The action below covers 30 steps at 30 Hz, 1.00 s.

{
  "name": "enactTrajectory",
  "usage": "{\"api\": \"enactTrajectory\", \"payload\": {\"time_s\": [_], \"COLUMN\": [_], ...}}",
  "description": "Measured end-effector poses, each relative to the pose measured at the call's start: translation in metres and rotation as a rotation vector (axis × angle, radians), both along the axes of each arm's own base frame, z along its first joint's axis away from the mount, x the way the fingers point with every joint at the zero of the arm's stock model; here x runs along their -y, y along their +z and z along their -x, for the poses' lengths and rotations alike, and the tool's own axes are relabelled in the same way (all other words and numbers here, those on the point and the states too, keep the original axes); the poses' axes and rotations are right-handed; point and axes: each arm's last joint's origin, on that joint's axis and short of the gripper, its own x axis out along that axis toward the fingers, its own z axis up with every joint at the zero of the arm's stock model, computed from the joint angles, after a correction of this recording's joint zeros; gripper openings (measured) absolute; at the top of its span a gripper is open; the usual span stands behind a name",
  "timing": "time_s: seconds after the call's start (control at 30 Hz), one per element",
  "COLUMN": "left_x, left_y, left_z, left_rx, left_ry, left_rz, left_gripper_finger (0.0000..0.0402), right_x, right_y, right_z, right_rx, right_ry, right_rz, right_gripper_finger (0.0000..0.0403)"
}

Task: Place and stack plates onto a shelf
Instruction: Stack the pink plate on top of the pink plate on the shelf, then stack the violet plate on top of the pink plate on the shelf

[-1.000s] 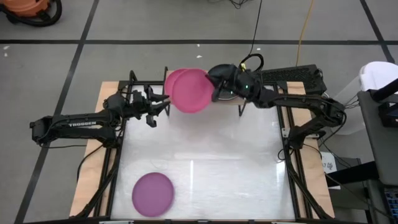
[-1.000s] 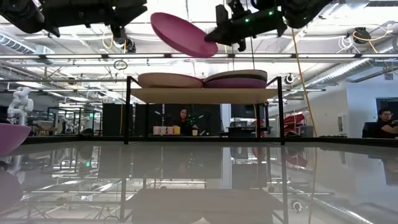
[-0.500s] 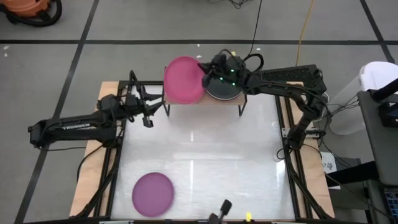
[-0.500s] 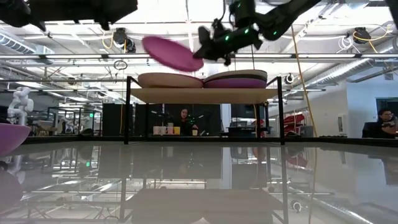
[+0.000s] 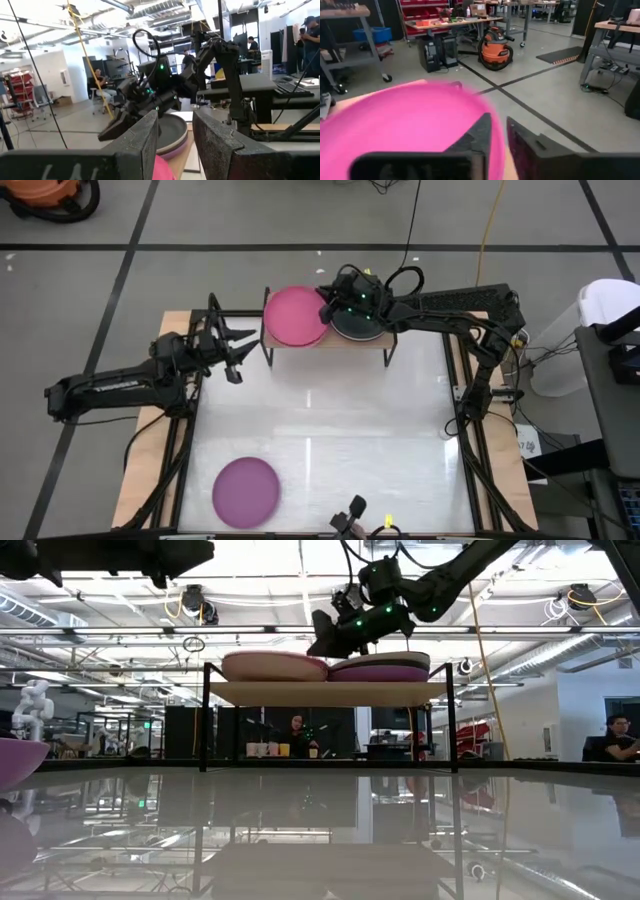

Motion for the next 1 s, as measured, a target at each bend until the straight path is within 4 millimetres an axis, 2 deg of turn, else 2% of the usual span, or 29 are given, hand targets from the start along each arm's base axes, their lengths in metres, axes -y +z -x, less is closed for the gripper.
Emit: {"api": "enactTrajectory", "payload": {"time_s": [0.2,0.3,0.47,0.6,0.73,0.9,1.0], "left_x": [-0.001,-0.001,-0.001,0.002,0.009,0.020,0.028], "left_y": [-0.002,-0.005,-0.014,-0.021,-0.027,-0.028,-0.032], "left_z": [-0.003,-0.005,-0.012,-0.020,-0.031,-0.054,-0.066], "left_rx": [-0.008,-0.020,-0.093,-0.134,-0.239,-0.494,-0.691], "left_ry": [-0.007,-0.014,-0.026,-0.054,-0.099,-0.156,-0.192], "left_rz": [0.036,0.068,0.119,0.150,0.146,0.167,0.191], "left_gripper_finger": [0.0129,0.0129,0.0129,0.0129,0.0129,0.0129,0.0129], "right_x": [-0.004,-0.014,-0.047,-0.084,-0.122,-0.163,-0.182], "right_y": [0.010,0.027,0.068,0.080,0.069,0.046,0.030], "right_z": [0.005,0.015,0.040,0.066,0.097,0.138,0.159], "right_rx": [-0.004,-0.023,-0.023,-0.068,-0.075,-0.005,0.040], "right_ry": [0.006,0.057,0.249,0.338,0.410,0.494,0.486], "right_rz": [0.012,-0.007,-0.017,0.001,-0.002,-0.005,0.002], "right_gripper_finger": [0.0135,0.0177,0.0211,0.0213,0.0209,0.0206,0.0206]}}
